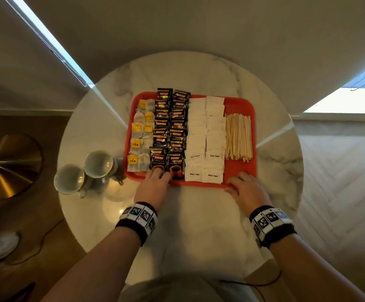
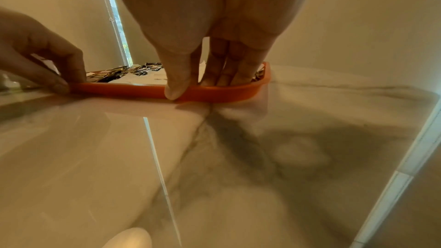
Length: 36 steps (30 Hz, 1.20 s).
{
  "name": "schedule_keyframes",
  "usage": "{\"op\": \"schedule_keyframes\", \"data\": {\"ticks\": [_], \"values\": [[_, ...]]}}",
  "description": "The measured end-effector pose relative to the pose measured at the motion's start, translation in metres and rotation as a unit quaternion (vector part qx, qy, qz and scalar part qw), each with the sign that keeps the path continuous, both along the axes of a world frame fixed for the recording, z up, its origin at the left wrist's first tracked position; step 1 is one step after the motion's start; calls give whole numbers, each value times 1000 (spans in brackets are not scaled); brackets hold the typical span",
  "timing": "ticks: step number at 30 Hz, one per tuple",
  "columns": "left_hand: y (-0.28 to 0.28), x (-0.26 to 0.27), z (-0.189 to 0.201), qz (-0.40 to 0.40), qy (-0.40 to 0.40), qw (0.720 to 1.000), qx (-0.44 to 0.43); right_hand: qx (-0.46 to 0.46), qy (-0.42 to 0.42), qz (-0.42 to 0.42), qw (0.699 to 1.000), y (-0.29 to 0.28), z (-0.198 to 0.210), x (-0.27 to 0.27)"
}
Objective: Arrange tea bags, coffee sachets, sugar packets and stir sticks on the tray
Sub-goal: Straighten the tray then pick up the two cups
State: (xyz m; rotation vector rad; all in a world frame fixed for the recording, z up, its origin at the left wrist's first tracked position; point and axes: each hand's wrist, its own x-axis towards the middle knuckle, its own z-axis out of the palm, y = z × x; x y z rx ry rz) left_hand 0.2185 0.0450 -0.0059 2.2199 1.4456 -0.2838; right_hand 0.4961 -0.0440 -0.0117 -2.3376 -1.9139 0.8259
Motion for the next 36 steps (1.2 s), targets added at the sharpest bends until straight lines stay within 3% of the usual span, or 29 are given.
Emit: {"op": "schedule_keyframes", "data": {"ticks": [10, 18, 29, 33, 36], "values": [[77, 3, 9, 5, 74, 997, -4, 17, 9, -19, 1000, 75, 0, -19], [111, -11, 13, 104, 113, 988, 9, 19, 22, 16, 999, 126, 1, -51], [125, -16, 9, 124, 134, 983, 27, 12, 27, 13, 999, 143, 1, -65], [117, -16, 19, 104, 95, 989, 42, 43, 26, -2, 999, 133, 7, -67], [95, -24, 30, 120, -17, 990, 74, 82, 40, 1, 996, 116, 16, -80]]}}
